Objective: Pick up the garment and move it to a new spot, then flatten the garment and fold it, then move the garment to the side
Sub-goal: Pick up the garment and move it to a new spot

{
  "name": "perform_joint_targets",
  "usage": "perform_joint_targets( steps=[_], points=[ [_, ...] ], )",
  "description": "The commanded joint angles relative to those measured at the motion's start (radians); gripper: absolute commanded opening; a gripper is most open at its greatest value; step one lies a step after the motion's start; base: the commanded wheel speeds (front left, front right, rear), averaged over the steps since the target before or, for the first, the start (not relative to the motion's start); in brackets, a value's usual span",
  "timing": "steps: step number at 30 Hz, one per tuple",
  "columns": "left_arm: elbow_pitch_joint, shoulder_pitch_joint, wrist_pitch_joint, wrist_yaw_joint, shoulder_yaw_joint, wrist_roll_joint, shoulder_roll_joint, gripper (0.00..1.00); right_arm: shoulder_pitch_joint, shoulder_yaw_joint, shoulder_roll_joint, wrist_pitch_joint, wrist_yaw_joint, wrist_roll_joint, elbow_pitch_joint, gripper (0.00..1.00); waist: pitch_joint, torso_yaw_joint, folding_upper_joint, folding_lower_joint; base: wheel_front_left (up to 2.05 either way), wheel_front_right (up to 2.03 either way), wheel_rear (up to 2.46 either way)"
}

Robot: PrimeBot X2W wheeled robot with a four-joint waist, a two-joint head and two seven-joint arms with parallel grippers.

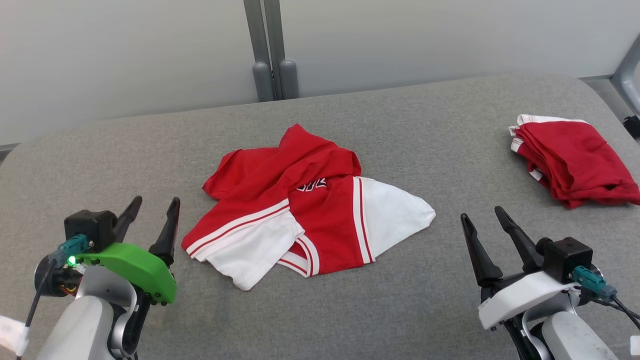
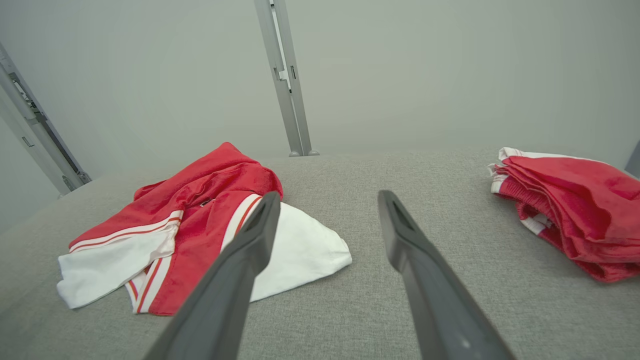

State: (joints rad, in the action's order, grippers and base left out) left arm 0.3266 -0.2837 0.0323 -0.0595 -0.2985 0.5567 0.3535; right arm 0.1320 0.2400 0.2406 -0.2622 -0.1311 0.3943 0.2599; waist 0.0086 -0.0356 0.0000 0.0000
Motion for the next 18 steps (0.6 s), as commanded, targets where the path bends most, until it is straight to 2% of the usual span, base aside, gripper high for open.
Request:
perform_joint_targets(
  steps=[1,7,11,16,18],
  points=[
    [-0.024,0.014,-0.040,0.021,0.003,-0.023,0.006,1.00,-0.015,-0.007,-0.002,-0.003,0.001,-0.005,-0.009,1.00,-0.006,0.006,0.0000,0.0000,0.00,0.00,0.00],
    [-0.122,0.104,-0.209,0.114,0.024,-0.098,-0.009,1.00,-0.034,-0.039,-0.014,-0.003,0.001,-0.017,-0.038,1.00,-0.016,0.011,0.0000,0.0000,0.00,0.00,0.00],
    [-0.152,0.172,-0.275,0.179,0.044,-0.136,-0.027,1.00,-0.050,-0.065,-0.016,-0.003,0.001,-0.026,-0.061,1.00,-0.018,0.014,0.0000,0.0000,0.00,0.00,0.00],
    [-0.176,0.241,-0.298,0.214,0.073,-0.169,-0.065,1.00,-0.072,-0.096,-0.019,-0.003,0.001,-0.035,-0.100,1.00,-0.021,0.017,0.0000,0.0000,0.00,0.00,0.00],
    [-0.193,0.261,-0.298,0.206,0.089,-0.168,-0.093,1.00,-0.079,-0.117,-0.026,-0.003,0.001,-0.045,-0.121,1.00,-0.022,0.016,0.0000,0.0000,0.00,0.00,0.00]
  ],
)
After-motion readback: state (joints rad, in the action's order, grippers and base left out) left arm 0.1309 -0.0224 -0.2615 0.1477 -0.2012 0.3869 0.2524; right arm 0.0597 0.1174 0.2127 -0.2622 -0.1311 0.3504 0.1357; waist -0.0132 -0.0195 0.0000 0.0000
